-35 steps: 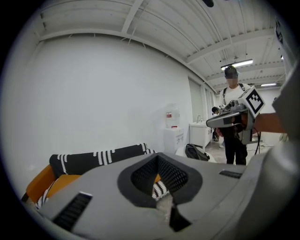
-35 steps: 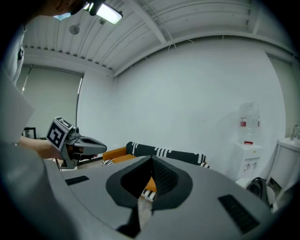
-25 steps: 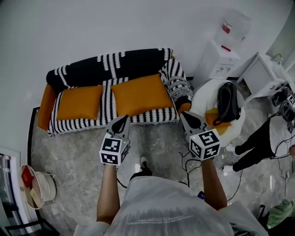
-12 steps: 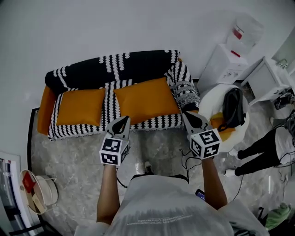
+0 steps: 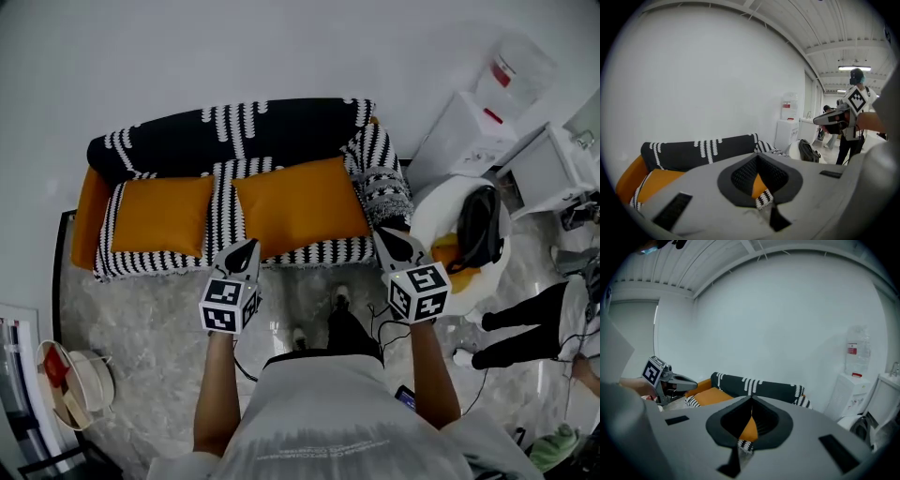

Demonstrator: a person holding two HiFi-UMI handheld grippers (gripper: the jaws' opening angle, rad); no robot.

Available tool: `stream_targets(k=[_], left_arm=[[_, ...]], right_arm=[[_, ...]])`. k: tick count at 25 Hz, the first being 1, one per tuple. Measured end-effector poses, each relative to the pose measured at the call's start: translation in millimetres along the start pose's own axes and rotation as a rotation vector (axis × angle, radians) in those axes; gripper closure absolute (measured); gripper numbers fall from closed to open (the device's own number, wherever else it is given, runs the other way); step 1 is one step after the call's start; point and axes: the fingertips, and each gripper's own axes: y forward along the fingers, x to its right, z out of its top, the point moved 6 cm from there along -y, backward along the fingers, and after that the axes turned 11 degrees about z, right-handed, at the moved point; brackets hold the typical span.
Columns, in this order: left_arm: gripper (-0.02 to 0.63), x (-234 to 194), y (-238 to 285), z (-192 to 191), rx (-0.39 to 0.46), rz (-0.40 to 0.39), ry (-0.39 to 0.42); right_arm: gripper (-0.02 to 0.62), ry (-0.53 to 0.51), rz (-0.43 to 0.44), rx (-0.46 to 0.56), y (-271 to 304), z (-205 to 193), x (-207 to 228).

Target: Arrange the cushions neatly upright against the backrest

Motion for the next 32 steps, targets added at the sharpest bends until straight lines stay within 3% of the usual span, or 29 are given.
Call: stream_targets(k=[10,20,23,32], left_arm=[[0.578,-16,59,-12,-0.117,0.013,0.004],[0.545,-46,109,-43,-0.209,0.06,-0.049],[0.54,-50,127,-51,-0.244,0.066,-0.06],[0.444,-42,171,-95,-0.381,0.031,-0.08]], right_arm=[[0.588,0.041,0.123,-0.083,72,6,47],[0.573,0.076,0.152,-0.176,131,-10,89],[0.549,0.092,0.167,-0.197,150,-17,102],[0.449,0.145,0.174,-0.278,202,-69,141]])
